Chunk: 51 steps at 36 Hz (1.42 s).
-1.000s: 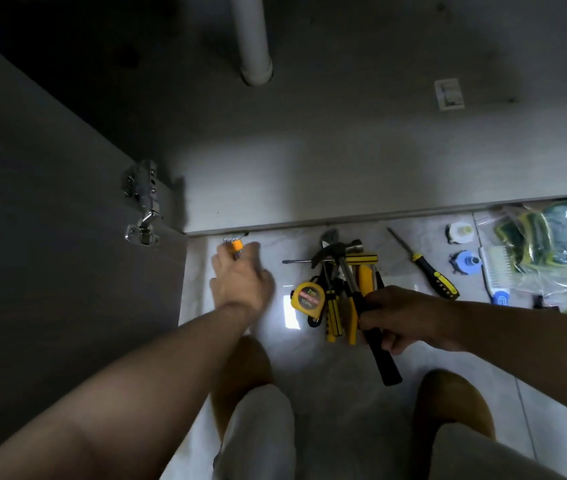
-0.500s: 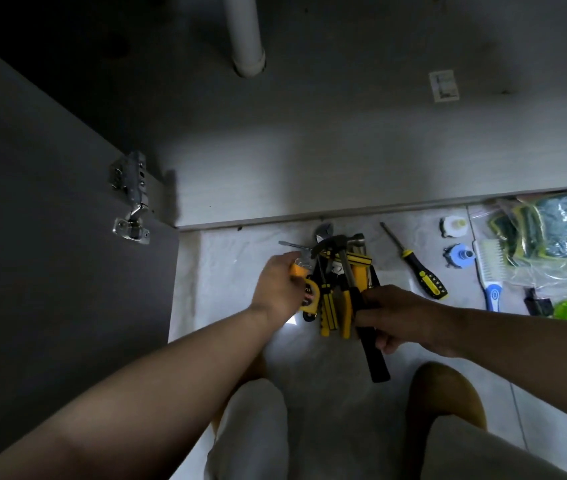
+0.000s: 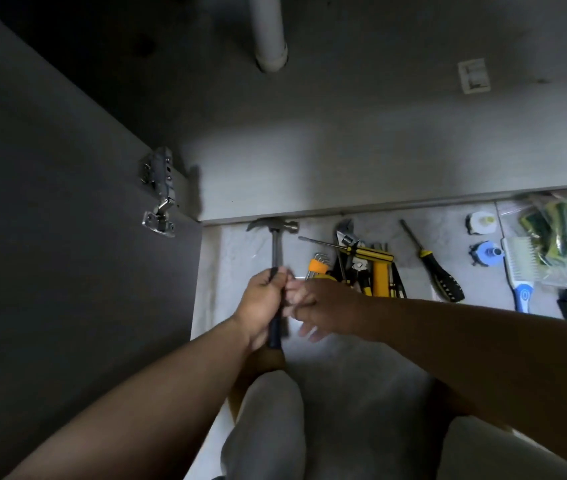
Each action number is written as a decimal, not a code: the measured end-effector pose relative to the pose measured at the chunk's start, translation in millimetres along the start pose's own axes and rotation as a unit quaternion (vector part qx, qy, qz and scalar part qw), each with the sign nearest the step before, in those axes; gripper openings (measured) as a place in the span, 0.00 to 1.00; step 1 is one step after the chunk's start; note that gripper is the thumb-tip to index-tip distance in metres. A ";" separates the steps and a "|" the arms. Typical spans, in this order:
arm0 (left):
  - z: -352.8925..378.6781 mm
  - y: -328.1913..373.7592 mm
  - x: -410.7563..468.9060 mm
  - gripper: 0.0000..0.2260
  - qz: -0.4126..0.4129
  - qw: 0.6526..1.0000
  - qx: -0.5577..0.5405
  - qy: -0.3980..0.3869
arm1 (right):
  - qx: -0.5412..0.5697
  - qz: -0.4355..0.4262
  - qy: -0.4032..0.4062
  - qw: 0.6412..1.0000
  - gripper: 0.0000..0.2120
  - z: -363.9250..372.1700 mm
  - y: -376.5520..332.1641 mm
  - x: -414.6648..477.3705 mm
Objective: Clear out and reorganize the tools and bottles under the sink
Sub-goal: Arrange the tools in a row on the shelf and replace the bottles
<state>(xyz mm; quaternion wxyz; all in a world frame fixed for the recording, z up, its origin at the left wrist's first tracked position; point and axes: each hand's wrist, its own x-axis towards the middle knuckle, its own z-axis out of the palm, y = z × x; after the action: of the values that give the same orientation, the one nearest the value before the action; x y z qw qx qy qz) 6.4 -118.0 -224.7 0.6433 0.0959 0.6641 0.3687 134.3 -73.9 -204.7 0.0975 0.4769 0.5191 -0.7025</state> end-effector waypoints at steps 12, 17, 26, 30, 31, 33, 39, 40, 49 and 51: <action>-43.2 -5.8 27.6 0.08 0.016 0.943 0.284 0.170 | -0.191 0.004 0.082 0.978 0.05 -63.8 55.5 -18.5; -45.8 -3.4 24.6 0.14 0.000 0.970 0.219 0.110 | -0.245 0.002 0.115 0.963 0.05 -78.8 67.7 -25.4; -48.0 -3.9 18.9 0.19 -0.055 0.982 0.179 0.000 | -0.316 0.005 0.099 0.944 0.05 -80.9 73.1 -33.3; -49.3 -2.2 13.8 0.25 -0.045 0.972 0.229 0.023 | -0.330 0.008 0.108 0.938 0.12 -76.2 72.7 -38.6; -48.4 -4.9 12.0 0.25 -0.038 0.968 0.246 0.040 | -0.340 0.010 0.112 0.934 0.14 -74.6 71.5 -39.1; -46.7 -14.9 10.9 0.23 -0.018 0.954 0.290 0.073 | -0.370 0.020 0.113 0.922 0.17 -70.2 69.5 -36.4; -49.0 -39.6 13.0 0.20 0.057 0.901 0.413 0.124 | -0.406 0.073 0.187 0.891 0.15 -46.8 59.9 -13.8; -49.6 -40.7 13.7 0.22 0.061 0.892 0.430 0.126 | -0.390 0.081 0.215 0.892 0.15 -43.7 59.9 -10.3; -51.5 -41.8 19.1 0.23 0.056 0.872 0.472 0.119 | -0.349 0.062 0.322 0.878 0.16 -36.6 75.1 -4.6; -51.4 -43.1 20.3 0.23 0.059 0.867 0.479 0.126 | -0.355 0.035 0.332 0.873 0.18 -48.0 79.1 -10.2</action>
<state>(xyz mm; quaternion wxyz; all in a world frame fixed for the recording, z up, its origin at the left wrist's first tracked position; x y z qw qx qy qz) -29.3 -155.2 -272.1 0.4059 0.3839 0.8278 0.0514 217.0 -73.1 -247.4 0.1063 0.6331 0.7185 -0.2676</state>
